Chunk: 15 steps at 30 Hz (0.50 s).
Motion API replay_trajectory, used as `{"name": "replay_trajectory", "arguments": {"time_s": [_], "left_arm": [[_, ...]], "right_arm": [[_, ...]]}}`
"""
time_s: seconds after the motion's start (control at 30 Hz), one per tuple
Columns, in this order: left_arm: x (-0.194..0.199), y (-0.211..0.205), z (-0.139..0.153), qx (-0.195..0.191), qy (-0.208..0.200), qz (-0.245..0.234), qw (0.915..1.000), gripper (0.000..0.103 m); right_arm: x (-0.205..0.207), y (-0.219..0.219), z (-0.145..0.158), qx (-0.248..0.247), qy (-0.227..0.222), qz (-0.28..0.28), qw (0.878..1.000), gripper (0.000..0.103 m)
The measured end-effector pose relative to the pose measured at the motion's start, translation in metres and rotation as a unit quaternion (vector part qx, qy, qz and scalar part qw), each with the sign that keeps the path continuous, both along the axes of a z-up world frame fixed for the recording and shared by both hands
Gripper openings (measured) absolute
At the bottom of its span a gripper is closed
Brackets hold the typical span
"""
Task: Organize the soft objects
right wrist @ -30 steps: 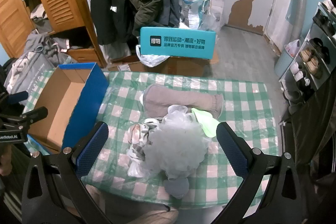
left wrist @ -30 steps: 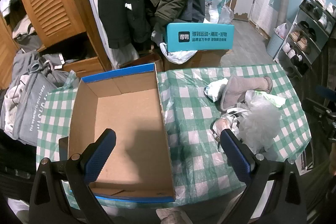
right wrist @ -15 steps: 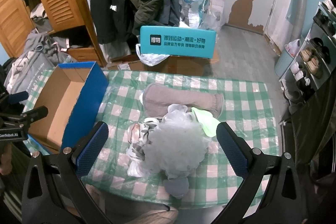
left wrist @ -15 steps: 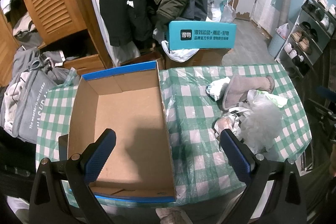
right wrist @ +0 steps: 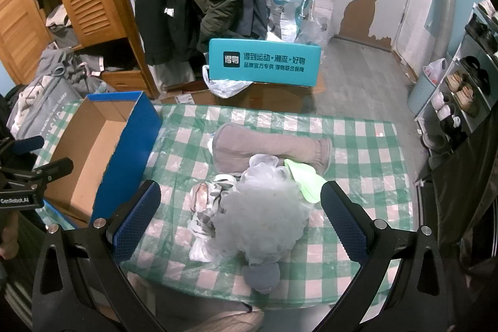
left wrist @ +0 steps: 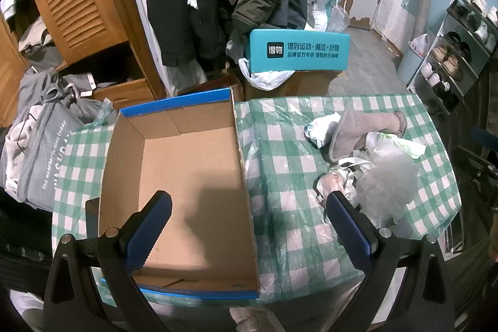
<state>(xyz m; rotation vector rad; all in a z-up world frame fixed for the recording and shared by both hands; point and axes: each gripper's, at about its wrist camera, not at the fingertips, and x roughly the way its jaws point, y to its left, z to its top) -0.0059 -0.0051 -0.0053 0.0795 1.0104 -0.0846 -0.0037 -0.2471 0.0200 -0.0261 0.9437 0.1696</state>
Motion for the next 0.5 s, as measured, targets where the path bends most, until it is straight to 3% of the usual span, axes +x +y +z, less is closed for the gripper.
{"name": "replay_trajectory", "arguments": {"time_s": [0.5], "left_arm": [[0.007, -0.01, -0.021, 0.017, 0.026, 0.006, 0.9995, 0.1]], "right_arm": [[-0.001, -0.007, -0.008, -0.002, 0.004, -0.008, 1.0, 0.101]]}}
